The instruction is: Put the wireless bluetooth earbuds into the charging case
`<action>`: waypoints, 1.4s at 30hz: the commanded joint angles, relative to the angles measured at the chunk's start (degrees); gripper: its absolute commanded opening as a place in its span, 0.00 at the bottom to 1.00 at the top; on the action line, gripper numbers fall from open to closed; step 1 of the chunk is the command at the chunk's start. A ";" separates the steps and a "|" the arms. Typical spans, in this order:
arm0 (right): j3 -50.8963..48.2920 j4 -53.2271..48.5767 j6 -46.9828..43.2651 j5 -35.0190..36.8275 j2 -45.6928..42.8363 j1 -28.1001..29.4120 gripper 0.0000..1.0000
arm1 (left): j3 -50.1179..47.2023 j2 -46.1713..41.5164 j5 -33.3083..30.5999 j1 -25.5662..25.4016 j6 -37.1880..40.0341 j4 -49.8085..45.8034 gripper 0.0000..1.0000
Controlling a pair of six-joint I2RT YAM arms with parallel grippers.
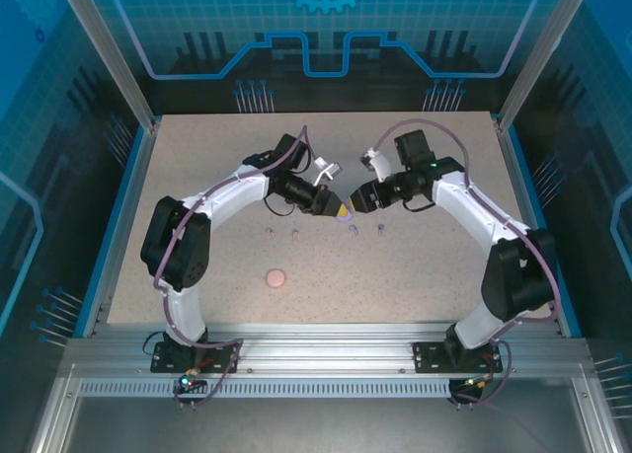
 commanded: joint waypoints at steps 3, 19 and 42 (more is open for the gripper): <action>3.68 -4.49 9.98 3.89 -6.64 -3.49 0.65 | -9.25 -8.62 -10.14 1.22 -5.97 15.37 0.00; 2.29 -9.16 17.97 17.80 3.96 4.69 0.62 | -42.92 -28.49 -38.70 -1.56 -3.16 78.55 0.00; 16.10 -16.92 17.07 29.28 24.71 13.11 0.54 | -40.99 -37.69 -47.54 -5.37 11.56 85.42 0.00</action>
